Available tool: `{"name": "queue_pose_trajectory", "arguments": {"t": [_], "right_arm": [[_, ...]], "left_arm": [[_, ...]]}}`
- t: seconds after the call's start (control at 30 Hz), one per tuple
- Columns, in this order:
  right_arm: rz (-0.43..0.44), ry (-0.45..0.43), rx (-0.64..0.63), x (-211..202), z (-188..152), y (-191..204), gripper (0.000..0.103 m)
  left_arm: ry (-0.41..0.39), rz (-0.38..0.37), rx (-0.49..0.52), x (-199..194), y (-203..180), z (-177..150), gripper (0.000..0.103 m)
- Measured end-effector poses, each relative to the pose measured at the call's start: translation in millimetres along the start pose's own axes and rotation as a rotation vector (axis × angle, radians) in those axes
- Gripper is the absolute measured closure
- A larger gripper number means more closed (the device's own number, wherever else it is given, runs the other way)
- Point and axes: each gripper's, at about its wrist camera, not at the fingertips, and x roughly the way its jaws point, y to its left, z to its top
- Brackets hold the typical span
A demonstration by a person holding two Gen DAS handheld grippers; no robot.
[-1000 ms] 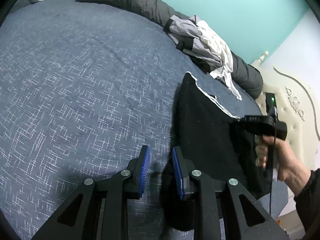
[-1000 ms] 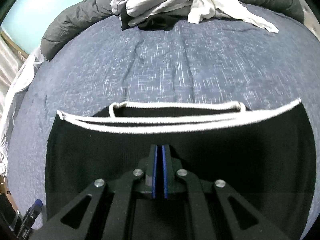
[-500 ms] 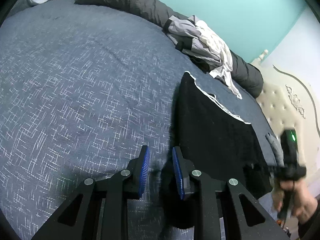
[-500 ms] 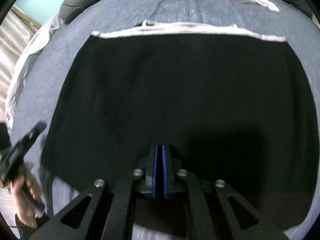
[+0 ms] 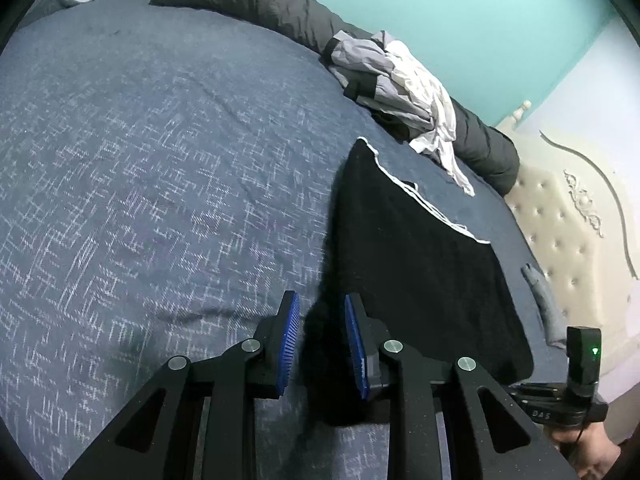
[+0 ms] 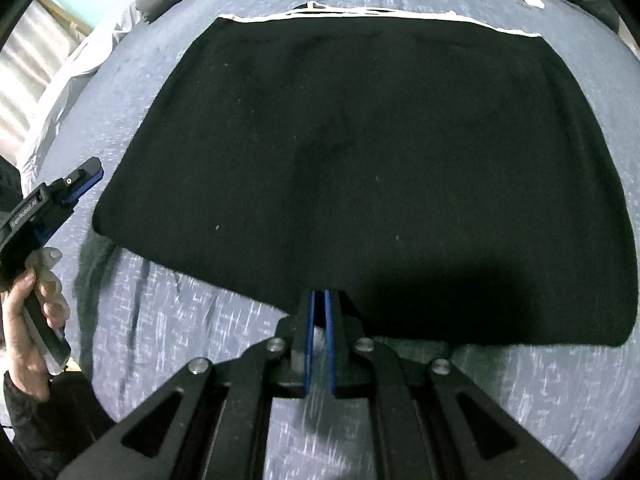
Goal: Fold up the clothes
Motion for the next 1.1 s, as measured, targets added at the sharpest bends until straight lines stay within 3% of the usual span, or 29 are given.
{"name": "queue_pose_trajectory", "arguments": {"t": [0.07,0.17,0.2,0.33,0.6,0.7,0.87,0.97,1.1], "right_arm": [[0.005,-0.007,-0.005,-7,-3,1,0.1],[0.022,-0.04,0.01,-26,-9,-4,0.1],[0.029,-0.049,0.021,-31,-7,-9,0.1],[0.038,-0.098,0.068,-48,-6,-27,0.1],[0.025,-0.178,0.146,-99,-22,-71,0.1],[0.021,-0.201,0.172,-112,-27,-86,0.1],[0.022,-0.231,0.213,-129,-36,-110,0.1],[0.027,-0.244,0.239,-135,-42,-125,0.1],[0.042,-0.262,0.285,-139,-49,-145,0.1]], "left_arm": [[0.009,-0.014,-0.004,-3,0,-2,0.077],[0.031,-0.038,-0.033,-5,3,-7,0.058],[0.041,-0.048,-0.045,-5,3,-9,0.056],[0.083,-0.083,-0.083,0,4,-15,0.056],[0.147,-0.081,-0.105,16,2,-28,0.055],[0.154,-0.07,-0.123,21,4,-31,0.055],[0.14,-0.111,-0.164,24,6,-29,0.057],[0.131,-0.149,-0.146,23,-3,-26,0.065],[0.135,-0.129,-0.152,31,-4,-24,0.066]]}}
